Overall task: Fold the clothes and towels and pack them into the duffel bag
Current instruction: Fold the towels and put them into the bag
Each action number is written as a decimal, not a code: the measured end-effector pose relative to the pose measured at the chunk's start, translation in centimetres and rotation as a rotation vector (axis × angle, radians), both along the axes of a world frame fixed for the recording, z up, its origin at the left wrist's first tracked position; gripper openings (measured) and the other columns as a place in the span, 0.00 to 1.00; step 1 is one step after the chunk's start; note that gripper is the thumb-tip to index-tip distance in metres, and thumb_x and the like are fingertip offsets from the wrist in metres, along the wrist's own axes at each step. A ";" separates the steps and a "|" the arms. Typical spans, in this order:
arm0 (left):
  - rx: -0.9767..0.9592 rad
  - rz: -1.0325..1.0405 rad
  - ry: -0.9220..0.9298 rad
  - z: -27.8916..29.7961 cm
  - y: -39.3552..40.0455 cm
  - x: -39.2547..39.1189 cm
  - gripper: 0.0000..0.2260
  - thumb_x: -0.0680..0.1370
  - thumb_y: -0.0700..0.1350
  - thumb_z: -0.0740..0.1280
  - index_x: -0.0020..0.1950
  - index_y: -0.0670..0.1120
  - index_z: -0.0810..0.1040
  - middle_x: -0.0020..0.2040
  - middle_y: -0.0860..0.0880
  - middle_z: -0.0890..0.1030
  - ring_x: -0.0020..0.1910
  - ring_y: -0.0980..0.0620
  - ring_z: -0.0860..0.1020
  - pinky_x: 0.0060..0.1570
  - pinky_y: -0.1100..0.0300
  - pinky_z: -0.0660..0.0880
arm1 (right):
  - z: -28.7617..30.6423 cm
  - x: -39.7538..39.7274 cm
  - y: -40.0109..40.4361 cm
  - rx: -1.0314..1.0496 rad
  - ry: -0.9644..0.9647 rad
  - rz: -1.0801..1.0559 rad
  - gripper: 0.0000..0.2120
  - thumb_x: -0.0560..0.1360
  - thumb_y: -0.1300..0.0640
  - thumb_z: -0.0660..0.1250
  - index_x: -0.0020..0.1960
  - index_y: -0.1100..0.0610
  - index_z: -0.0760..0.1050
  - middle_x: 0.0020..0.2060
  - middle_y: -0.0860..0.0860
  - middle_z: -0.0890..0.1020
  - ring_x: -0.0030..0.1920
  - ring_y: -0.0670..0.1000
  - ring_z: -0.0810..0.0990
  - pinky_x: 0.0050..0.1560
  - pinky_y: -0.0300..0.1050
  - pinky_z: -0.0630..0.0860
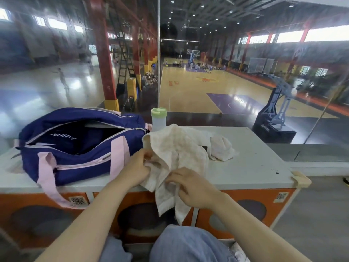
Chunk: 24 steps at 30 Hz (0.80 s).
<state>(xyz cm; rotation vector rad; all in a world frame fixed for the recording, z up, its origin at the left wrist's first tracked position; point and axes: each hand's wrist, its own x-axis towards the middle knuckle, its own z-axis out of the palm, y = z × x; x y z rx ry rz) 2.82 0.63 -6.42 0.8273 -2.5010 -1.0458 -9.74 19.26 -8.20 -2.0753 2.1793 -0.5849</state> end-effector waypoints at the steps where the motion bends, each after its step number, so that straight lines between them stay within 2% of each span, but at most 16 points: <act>1: -0.001 -0.036 -0.079 -0.4 -0.4 0.5 0.20 0.73 0.34 0.62 0.62 0.51 0.71 0.60 0.51 0.75 0.58 0.51 0.73 0.59 0.57 0.71 | -0.5 0.2 -0.2 0.056 -0.008 0.016 0.28 0.72 0.60 0.58 0.71 0.44 0.68 0.69 0.46 0.71 0.66 0.49 0.69 0.69 0.47 0.67; 2: 0.007 -0.089 -0.157 -0.7 -0.6 1.0 0.20 0.72 0.37 0.64 0.62 0.52 0.71 0.61 0.52 0.75 0.59 0.52 0.74 0.60 0.56 0.72 | -0.7 0.5 -0.4 0.094 -0.009 0.013 0.31 0.74 0.59 0.59 0.75 0.41 0.60 0.74 0.47 0.64 0.70 0.50 0.66 0.71 0.48 0.65; 4: -0.039 -0.207 -0.271 -1.4 -0.8 1.7 0.24 0.69 0.48 0.70 0.64 0.56 0.70 0.61 0.55 0.73 0.60 0.53 0.74 0.61 0.55 0.72 | -0.9 0.8 -1.2 0.127 0.083 -0.023 0.36 0.77 0.54 0.61 0.77 0.37 0.48 0.78 0.50 0.53 0.73 0.55 0.62 0.71 0.53 0.65; 6: -0.096 -0.299 -0.314 -2.1 -0.6 2.1 0.26 0.65 0.55 0.68 0.63 0.58 0.70 0.59 0.57 0.73 0.59 0.54 0.74 0.59 0.55 0.74 | -1.0 1.4 -2.3 0.113 0.307 -0.068 0.38 0.77 0.52 0.63 0.77 0.37 0.43 0.78 0.55 0.53 0.70 0.59 0.66 0.63 0.57 0.72; 8: -0.151 -0.316 -0.336 -2.8 -0.5 2.3 0.28 0.63 0.59 0.66 0.64 0.60 0.69 0.60 0.61 0.70 0.60 0.56 0.72 0.61 0.54 0.73 | -1.5 1.7 -3.5 0.095 0.489 -0.108 0.33 0.77 0.53 0.64 0.76 0.41 0.52 0.72 0.59 0.63 0.63 0.61 0.72 0.53 0.57 0.75; 10: -0.219 -0.263 -0.312 -3.0 -0.7 2.4 0.28 0.67 0.62 0.65 0.66 0.58 0.70 0.59 0.62 0.68 0.60 0.57 0.72 0.62 0.55 0.72 | -1.2 1.2 -4.3 0.087 0.511 -0.165 0.22 0.76 0.55 0.63 0.69 0.50 0.66 0.62 0.57 0.71 0.56 0.60 0.75 0.44 0.53 0.72; 11: -0.245 -0.220 -0.282 -3.1 -0.9 2.4 0.21 0.70 0.59 0.66 0.62 0.59 0.72 0.58 0.61 0.71 0.58 0.55 0.74 0.60 0.55 0.73 | -0.7 0.8 -4.4 0.056 0.430 -0.191 0.17 0.76 0.55 0.62 0.64 0.52 0.70 0.57 0.55 0.74 0.52 0.58 0.76 0.41 0.50 0.70; 13: -0.299 -0.159 -0.235 -3.2 -1.4 2.5 0.05 0.76 0.50 0.65 0.49 0.60 0.72 0.52 0.57 0.76 0.53 0.52 0.76 0.55 0.54 0.74 | 0.7 -0.4 -4.1 -0.060 0.094 -0.269 0.07 0.75 0.56 0.62 0.51 0.49 0.75 0.45 0.48 0.77 0.43 0.50 0.76 0.40 0.47 0.70; 15: -0.295 -0.126 -0.256 -3.0 -1.8 2.6 0.07 0.75 0.45 0.62 0.44 0.59 0.71 0.50 0.54 0.78 0.51 0.52 0.76 0.55 0.52 0.74 | 2.1 -2.1 -3.4 -0.198 -0.198 -0.396 0.07 0.75 0.60 0.62 0.42 0.48 0.73 0.35 0.44 0.75 0.36 0.43 0.72 0.38 0.42 0.67; 17: -0.231 -0.087 -0.270 -2.6 -1.9 2.6 0.11 0.72 0.42 0.60 0.43 0.59 0.74 0.55 0.55 0.80 0.54 0.53 0.76 0.59 0.54 0.73 | 2.8 -4.4 -2.5 -0.247 -0.342 -0.524 0.06 0.76 0.60 0.61 0.46 0.51 0.74 0.38 0.45 0.78 0.38 0.44 0.74 0.38 0.42 0.69; 19: -0.187 -0.048 -0.225 -1.8 -1.4 2.0 0.12 0.73 0.42 0.59 0.43 0.55 0.80 0.55 0.55 0.82 0.55 0.53 0.77 0.60 0.54 0.73 | 3.6 -6.1 -1.9 -0.278 -0.386 -0.591 0.10 0.77 0.60 0.60 0.52 0.51 0.77 0.47 0.46 0.82 0.47 0.48 0.79 0.48 0.45 0.76; 21: -0.165 0.019 -0.131 -0.9 -0.3 1.0 0.12 0.77 0.45 0.59 0.50 0.50 0.82 0.54 0.51 0.82 0.52 0.51 0.78 0.56 0.53 0.74 | 4.5 -7.0 -1.7 -0.300 -0.424 -0.615 0.12 0.76 0.61 0.59 0.54 0.53 0.80 0.51 0.47 0.83 0.52 0.50 0.79 0.55 0.47 0.75; 23: -0.160 0.100 -0.119 -0.5 0.1 -0.8 0.18 0.79 0.54 0.58 0.64 0.47 0.74 0.57 0.48 0.80 0.55 0.47 0.77 0.53 0.53 0.73 | 5.3 -7.4 -1.6 -0.291 -0.416 -0.633 0.12 0.76 0.61 0.60 0.52 0.57 0.81 0.49 0.50 0.83 0.51 0.52 0.79 0.52 0.45 0.74; 24: -0.137 0.128 -0.153 -0.5 0.1 -1.7 0.23 0.78 0.58 0.59 0.68 0.46 0.69 0.59 0.48 0.79 0.57 0.45 0.77 0.52 0.53 0.73 | 5.7 -7.5 -1.6 -0.287 -0.420 -0.645 0.11 0.76 0.61 0.60 0.51 0.58 0.80 0.47 0.51 0.83 0.49 0.53 0.79 0.49 0.45 0.74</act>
